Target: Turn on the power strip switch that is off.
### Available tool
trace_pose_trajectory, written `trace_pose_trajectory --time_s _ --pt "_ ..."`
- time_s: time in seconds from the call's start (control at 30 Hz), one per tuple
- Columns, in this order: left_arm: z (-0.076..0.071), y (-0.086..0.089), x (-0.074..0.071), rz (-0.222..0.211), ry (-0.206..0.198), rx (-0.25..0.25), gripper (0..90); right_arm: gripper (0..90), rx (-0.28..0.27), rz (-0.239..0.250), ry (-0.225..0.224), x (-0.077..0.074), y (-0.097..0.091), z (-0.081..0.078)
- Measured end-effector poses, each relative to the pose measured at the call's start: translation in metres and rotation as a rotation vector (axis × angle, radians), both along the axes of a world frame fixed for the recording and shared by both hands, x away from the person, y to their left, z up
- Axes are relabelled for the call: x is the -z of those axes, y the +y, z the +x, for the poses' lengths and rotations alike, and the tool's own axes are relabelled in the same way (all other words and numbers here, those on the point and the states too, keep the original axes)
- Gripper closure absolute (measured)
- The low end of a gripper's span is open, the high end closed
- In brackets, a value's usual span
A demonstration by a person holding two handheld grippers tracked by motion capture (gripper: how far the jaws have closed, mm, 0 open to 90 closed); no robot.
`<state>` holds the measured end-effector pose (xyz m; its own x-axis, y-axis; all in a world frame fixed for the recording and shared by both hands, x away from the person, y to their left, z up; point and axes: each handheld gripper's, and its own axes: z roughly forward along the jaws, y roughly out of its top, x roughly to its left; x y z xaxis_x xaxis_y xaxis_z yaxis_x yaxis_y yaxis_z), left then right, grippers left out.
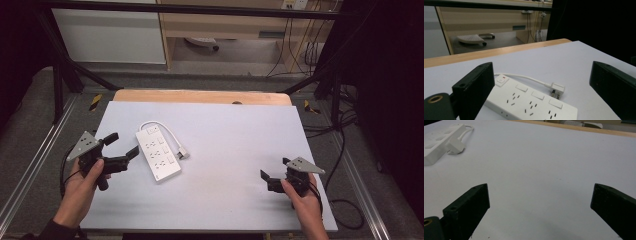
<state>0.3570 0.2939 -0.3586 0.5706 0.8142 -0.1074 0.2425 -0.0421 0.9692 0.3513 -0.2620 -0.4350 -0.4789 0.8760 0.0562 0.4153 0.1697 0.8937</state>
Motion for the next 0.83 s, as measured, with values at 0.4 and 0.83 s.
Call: trace_pose_trajectory --time_s 0.4,0.83 --pt "-0.028 0.016 0.035 0.008 0.039 0.012 6.2 2.7 0.0 0.012 -0.004 -0.001 0.0 0.0" --pt "-0.031 0.004 0.062 0.088 0.108 0.041 6.9 2.0 0.013 -0.019 0.057 0.007 0.0 0.003"
